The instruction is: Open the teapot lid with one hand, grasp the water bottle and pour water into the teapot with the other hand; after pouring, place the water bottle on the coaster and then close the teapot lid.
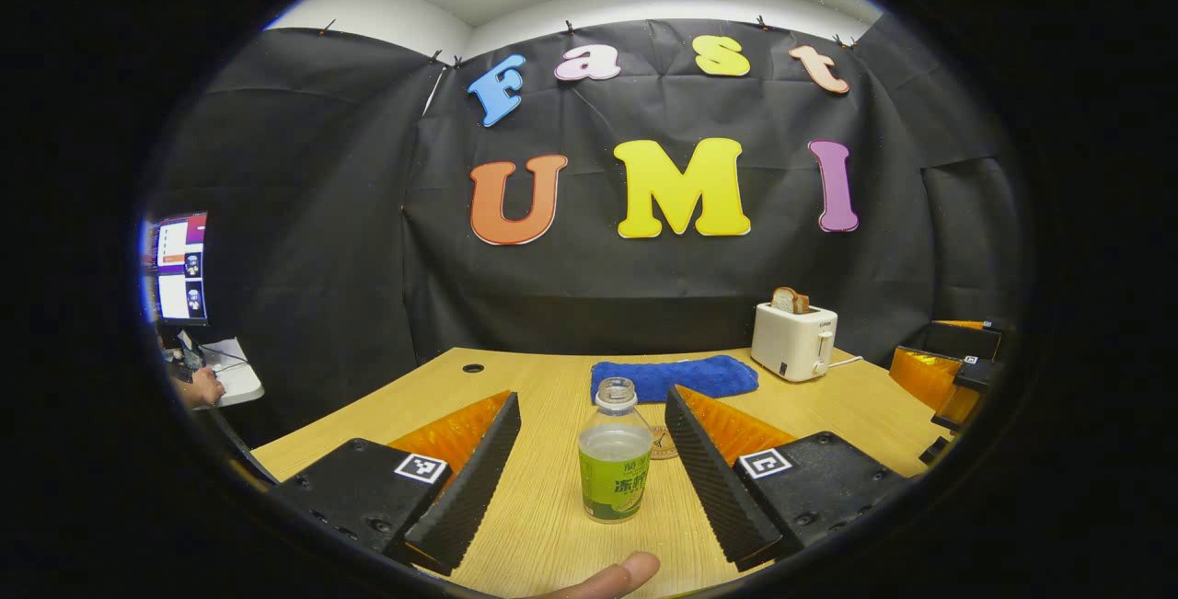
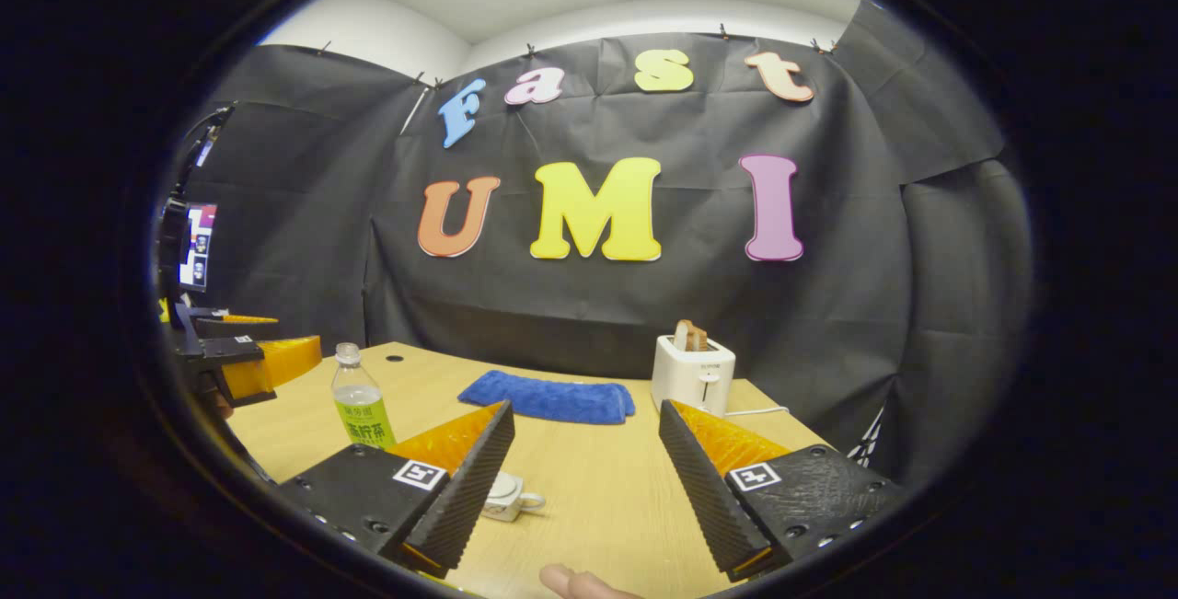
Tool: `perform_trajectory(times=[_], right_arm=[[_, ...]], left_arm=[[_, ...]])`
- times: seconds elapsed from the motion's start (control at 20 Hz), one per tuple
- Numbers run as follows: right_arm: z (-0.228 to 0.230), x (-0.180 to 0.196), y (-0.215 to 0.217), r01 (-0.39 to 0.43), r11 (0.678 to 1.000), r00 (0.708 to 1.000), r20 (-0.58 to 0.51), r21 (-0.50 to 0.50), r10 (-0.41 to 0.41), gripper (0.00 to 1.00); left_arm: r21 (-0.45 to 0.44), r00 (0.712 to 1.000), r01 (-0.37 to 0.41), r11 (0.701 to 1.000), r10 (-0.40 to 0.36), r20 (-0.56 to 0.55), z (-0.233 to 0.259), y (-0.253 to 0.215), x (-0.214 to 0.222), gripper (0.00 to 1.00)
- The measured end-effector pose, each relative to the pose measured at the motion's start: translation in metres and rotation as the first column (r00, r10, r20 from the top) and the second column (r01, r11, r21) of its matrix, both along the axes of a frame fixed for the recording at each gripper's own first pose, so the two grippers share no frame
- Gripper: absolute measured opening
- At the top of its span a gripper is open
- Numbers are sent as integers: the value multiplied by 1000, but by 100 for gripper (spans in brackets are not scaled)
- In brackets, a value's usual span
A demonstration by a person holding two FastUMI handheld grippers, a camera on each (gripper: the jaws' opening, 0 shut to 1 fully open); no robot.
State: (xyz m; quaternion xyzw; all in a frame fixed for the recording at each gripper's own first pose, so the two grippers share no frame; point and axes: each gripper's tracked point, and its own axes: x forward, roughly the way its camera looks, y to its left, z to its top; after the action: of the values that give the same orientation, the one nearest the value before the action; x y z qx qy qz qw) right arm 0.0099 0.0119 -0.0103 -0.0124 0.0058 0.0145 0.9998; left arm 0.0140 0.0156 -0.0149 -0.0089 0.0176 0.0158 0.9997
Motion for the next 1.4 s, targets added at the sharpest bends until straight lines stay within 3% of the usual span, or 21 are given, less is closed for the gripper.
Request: perform_trajectory(times=[0.2, 0.4, 0.7, 0.8, 0.85, 0.95, 1.05, 1.1, 1.4], right_arm=[[-7, 12, 9, -23, 999, 1000, 10, 37, 23, 98], [-42, 43, 46, -106, 988, 994, 1, 113, 106, 95], [-107, 73, 76, -149, 986, 985, -75, 77, 154, 93], [-120, 74, 86, -181, 978, 976, -104, 102, 191, 81], [-127, 76, 91, -198, 973, 969, -129, 116, 213, 68], [-135, 77, 99, -221, 967, 957, -160, 126, 240, 60], [-133, 81, 98, -222, 968, 957, -162, 121, 240, 60], [-137, 82, 98, -223, 969, 956, -168, 110, 239, 50], [-142, 91, 111, -259, 966, 946, -196, 26, 258, 51]], left_arm=[[0, 1000, 4, 1000, -4, -13, -5, -1, 1, 99], [-5, 1000, 3, 1000, -3, -14, -5, 1, 3, 99], [-5, 999, -20, 1000, 20, -46, -18, 8, 11, 99], [-17, 997, -45, 999, 44, -57, -23, 15, 11, 99], [-23, 997, -51, 998, 49, -62, -24, 15, 12, 99], [-31, 997, -54, 998, 52, -63, -23, 14, 13, 99], [-28, 997, -48, 998, 46, -66, -25, 11, 15, 99], [-25, 997, -44, 999, 42, -66, -26, 8, 16, 99], [1, 997, -17, 1000, 17, -70, -28, -1, 18, 99]])
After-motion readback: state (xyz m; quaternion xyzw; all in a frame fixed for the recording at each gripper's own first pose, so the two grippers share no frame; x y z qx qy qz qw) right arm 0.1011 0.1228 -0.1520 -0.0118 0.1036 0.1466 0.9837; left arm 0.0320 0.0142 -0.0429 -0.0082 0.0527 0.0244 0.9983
